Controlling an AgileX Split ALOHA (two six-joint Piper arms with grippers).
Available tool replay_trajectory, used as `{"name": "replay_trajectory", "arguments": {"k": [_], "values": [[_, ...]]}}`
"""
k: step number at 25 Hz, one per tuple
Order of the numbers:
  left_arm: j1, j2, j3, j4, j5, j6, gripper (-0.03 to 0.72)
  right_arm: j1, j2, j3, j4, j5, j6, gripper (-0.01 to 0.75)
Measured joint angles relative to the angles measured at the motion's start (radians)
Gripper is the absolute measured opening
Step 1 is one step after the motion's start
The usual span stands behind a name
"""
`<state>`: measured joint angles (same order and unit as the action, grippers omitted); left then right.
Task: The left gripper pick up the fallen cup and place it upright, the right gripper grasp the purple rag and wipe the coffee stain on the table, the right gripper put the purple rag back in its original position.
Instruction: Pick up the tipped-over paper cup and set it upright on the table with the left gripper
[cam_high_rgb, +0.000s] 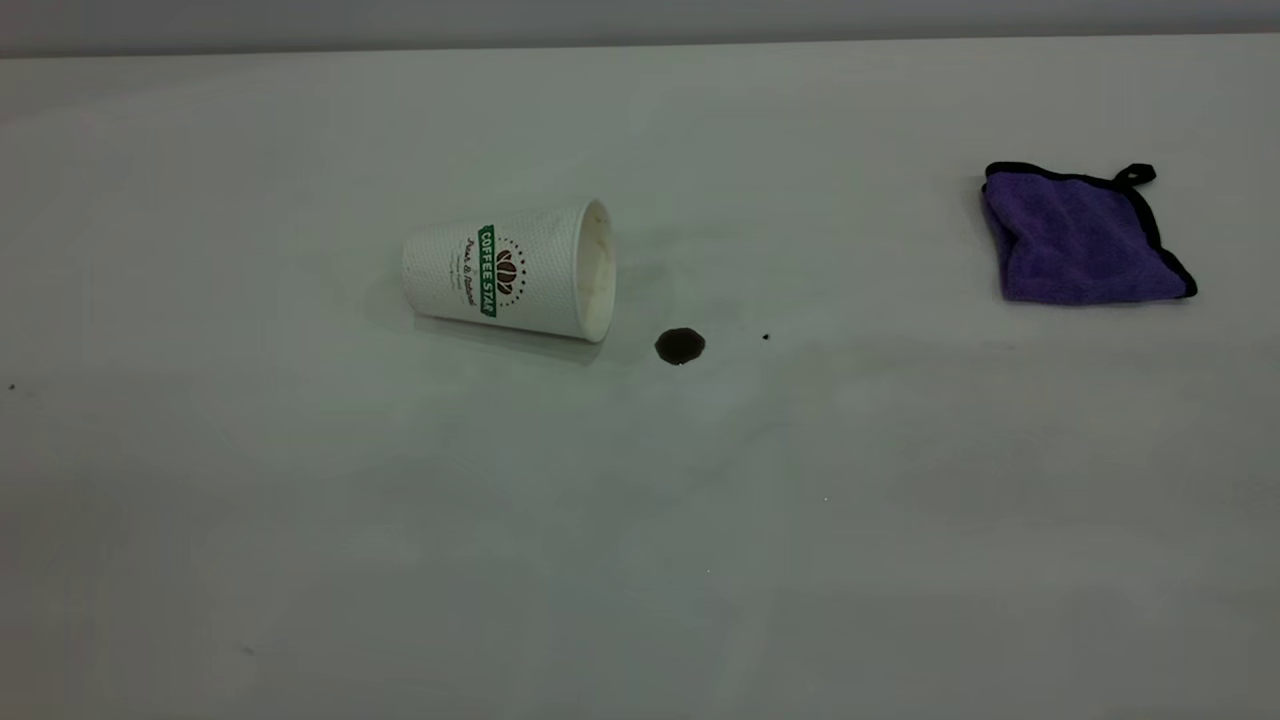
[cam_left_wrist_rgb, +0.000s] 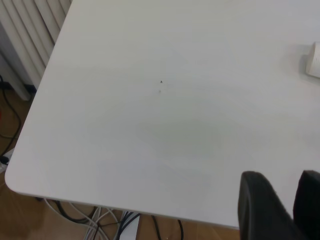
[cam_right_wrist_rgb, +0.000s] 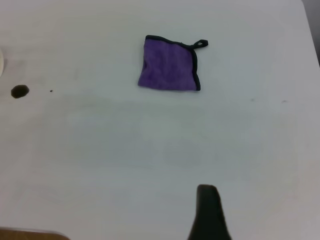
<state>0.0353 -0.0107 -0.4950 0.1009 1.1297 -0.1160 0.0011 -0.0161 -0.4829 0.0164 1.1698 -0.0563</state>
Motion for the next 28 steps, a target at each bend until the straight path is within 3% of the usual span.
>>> {"name": "replay_trajectory", "arguments": {"k": [22, 28], "values": [[0.000, 0.012, -0.005, 0.034, -0.004, 0.001, 0.238, 0.000, 0.000, 0.000, 0.000, 0.000, 0.000, 0.588], [0.000, 0.269, -0.101, 0.118, -0.054, 0.001, 0.238, 0.000, 0.000, 0.000, 0.000, 0.000, 0.000, 0.588]]}}
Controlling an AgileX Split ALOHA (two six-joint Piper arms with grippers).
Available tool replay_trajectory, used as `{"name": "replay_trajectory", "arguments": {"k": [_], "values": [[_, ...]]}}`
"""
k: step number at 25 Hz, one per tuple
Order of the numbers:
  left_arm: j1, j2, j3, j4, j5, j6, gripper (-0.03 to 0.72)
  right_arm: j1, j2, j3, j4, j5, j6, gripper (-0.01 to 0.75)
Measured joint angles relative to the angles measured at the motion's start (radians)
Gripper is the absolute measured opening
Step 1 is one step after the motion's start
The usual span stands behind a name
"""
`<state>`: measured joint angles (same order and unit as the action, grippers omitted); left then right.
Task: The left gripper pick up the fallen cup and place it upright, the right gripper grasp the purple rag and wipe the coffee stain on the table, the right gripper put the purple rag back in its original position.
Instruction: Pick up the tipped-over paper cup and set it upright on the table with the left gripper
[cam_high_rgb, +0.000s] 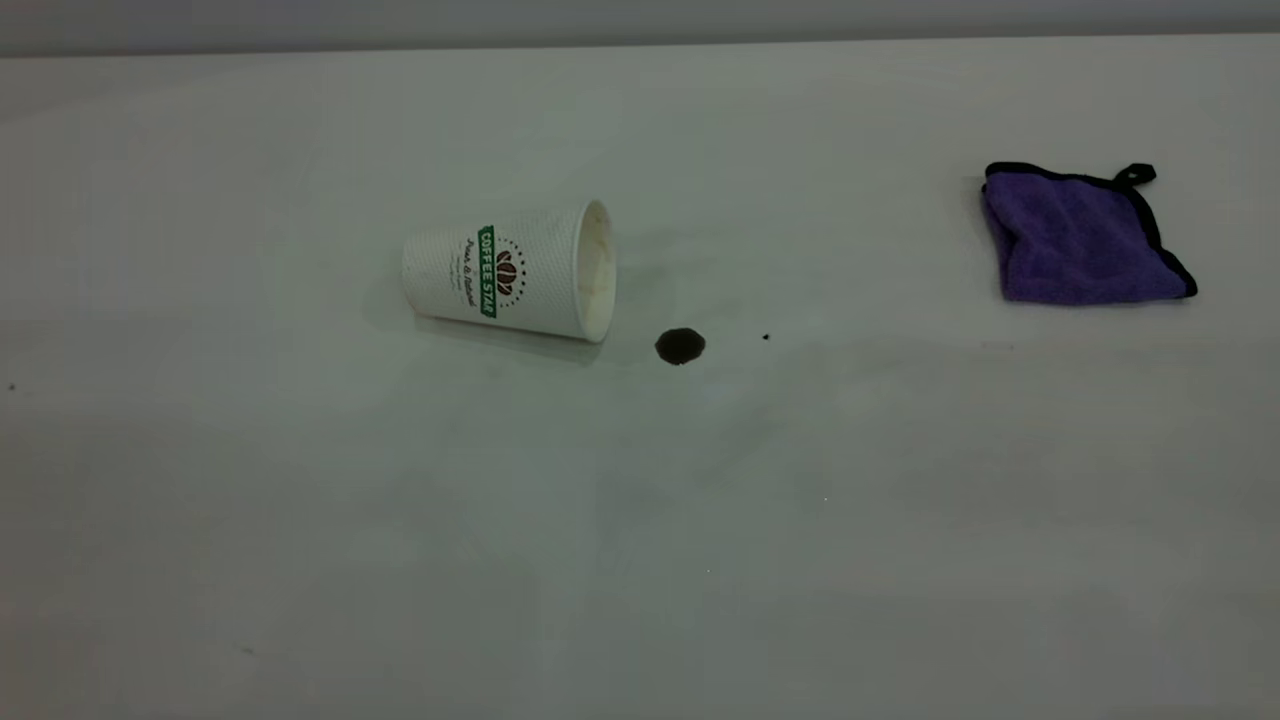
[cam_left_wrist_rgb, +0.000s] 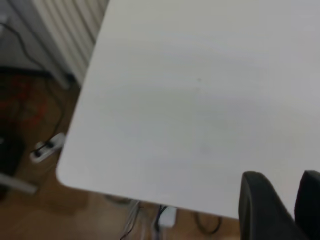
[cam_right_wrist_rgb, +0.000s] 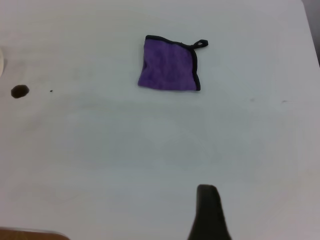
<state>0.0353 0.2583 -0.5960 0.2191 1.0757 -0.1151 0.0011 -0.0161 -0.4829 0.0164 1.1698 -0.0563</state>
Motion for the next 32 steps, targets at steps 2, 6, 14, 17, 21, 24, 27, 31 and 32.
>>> {"name": "replay_trajectory", "arguments": {"k": [2, 6, 14, 17, 21, 24, 27, 31, 32], "values": [[0.000, 0.120, -0.038, 0.009, -0.035, 0.000, 0.242, 0.000, 0.000, 0.000, 0.000, 0.000, 0.000, 0.588], [0.000, 0.365, -0.104, -0.012, -0.134, 0.025, 0.344, 0.000, 0.000, 0.000, 0.000, 0.000, 0.000, 0.588], [-0.064, 0.786, -0.223, -0.061, -0.279, 0.064, 0.705, 0.000, 0.000, 0.000, 0.000, 0.000, 0.000, 0.588], [-0.159, 0.923, -0.273, -0.016, -0.309, 0.008, 0.704, 0.000, 0.000, 0.000, 0.000, 0.000, 0.000, 0.588], [-0.338, 1.103, -0.363, 0.126, -0.323, -0.149, 0.701, 0.000, 0.000, 0.000, 0.000, 0.000, 0.000, 0.588], [-0.490, 1.263, -0.453, 0.244, -0.309, -0.302, 0.698, 0.000, 0.000, 0.000, 0.000, 0.000, 0.000, 0.588], [-0.618, 1.432, -0.557, 0.325, -0.263, -0.424, 0.697, 0.000, 0.000, 0.000, 0.000, 0.000, 0.000, 0.588], [-0.746, 1.641, -0.700, 0.422, -0.206, -0.554, 0.691, 0.000, 0.000, 0.000, 0.000, 0.000, 0.000, 0.588], [-0.771, 1.696, -0.732, 0.438, -0.198, -0.571, 0.689, 0.000, 0.000, 0.000, 0.000, 0.000, 0.000, 0.588]]}}
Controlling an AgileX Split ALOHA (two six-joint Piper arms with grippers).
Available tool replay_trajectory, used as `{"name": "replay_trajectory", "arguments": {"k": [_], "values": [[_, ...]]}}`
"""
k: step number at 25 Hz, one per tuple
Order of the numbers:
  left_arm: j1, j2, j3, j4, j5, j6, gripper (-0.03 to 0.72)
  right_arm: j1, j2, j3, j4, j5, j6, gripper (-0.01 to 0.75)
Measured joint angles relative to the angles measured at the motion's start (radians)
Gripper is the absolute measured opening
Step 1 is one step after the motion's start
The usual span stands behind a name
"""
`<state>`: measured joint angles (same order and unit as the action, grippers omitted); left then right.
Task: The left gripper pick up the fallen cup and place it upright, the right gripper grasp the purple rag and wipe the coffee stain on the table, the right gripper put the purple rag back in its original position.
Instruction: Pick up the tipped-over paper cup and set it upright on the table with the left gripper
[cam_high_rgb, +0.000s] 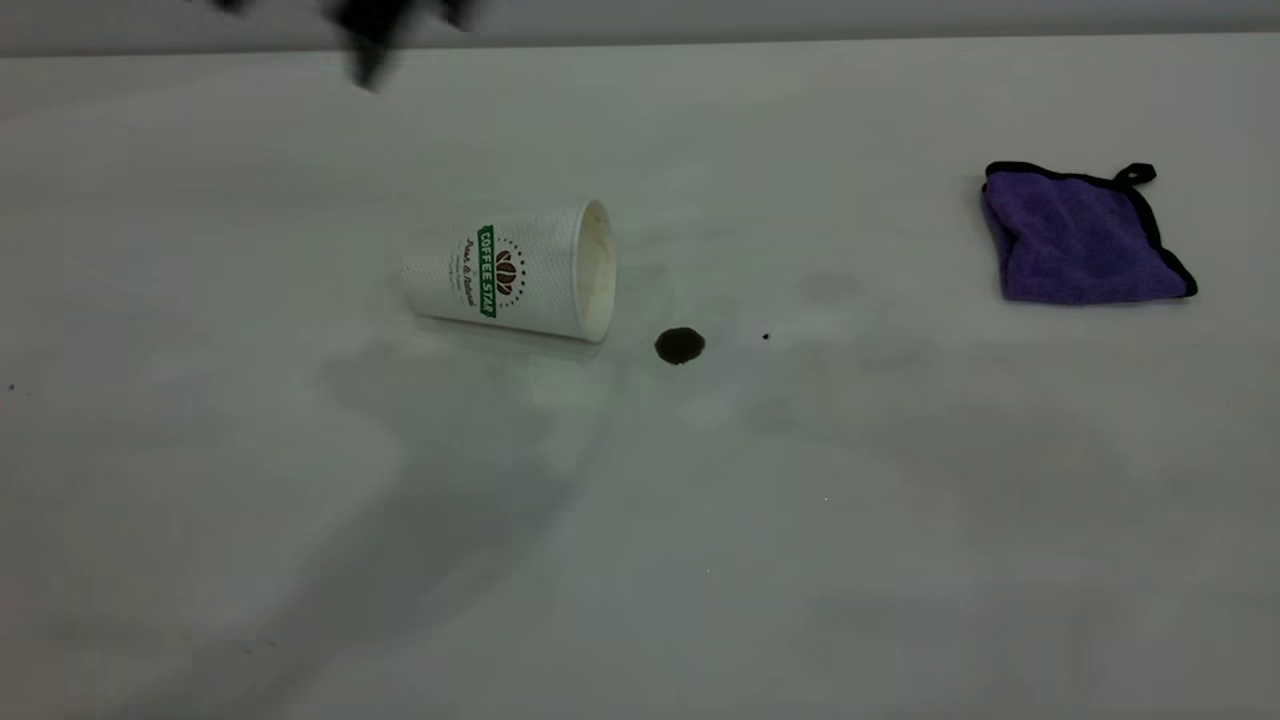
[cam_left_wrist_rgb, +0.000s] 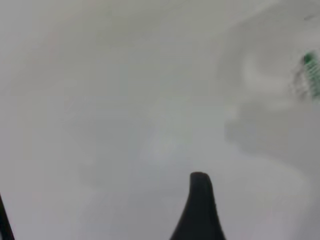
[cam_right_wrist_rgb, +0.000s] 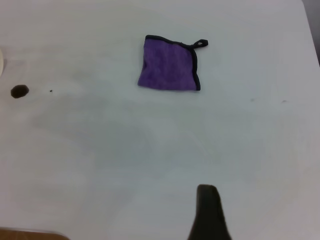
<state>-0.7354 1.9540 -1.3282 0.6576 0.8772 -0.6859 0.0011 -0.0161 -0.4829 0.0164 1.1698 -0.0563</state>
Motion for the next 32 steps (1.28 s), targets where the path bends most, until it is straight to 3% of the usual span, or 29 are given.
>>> {"name": "replay_trajectory", "arguments": {"k": [6, 14, 25, 28, 32], "values": [[-0.077, 0.253, -0.220, 0.029, 0.073, -0.034, 0.677, 0.000, 0.000, 0.000, 0.000, 0.000, 0.000, 0.588], [-0.087, 0.487, -0.429, 0.031, 0.089, -0.038, 0.675, 0.000, 0.000, 0.000, 0.000, 0.000, 0.000, 0.588], [-0.086, 0.614, -0.496, 0.162, 0.114, -0.140, 0.659, 0.000, 0.000, 0.000, 0.000, 0.000, 0.000, 0.588], [-0.084, 0.624, -0.496, 0.196, 0.123, -0.144, 0.606, 0.000, 0.000, 0.000, 0.000, 0.000, 0.000, 0.588], [-0.076, 0.635, -0.497, 0.208, 0.124, -0.143, 0.431, 0.000, 0.000, 0.000, 0.000, 0.000, 0.000, 0.588]]}}
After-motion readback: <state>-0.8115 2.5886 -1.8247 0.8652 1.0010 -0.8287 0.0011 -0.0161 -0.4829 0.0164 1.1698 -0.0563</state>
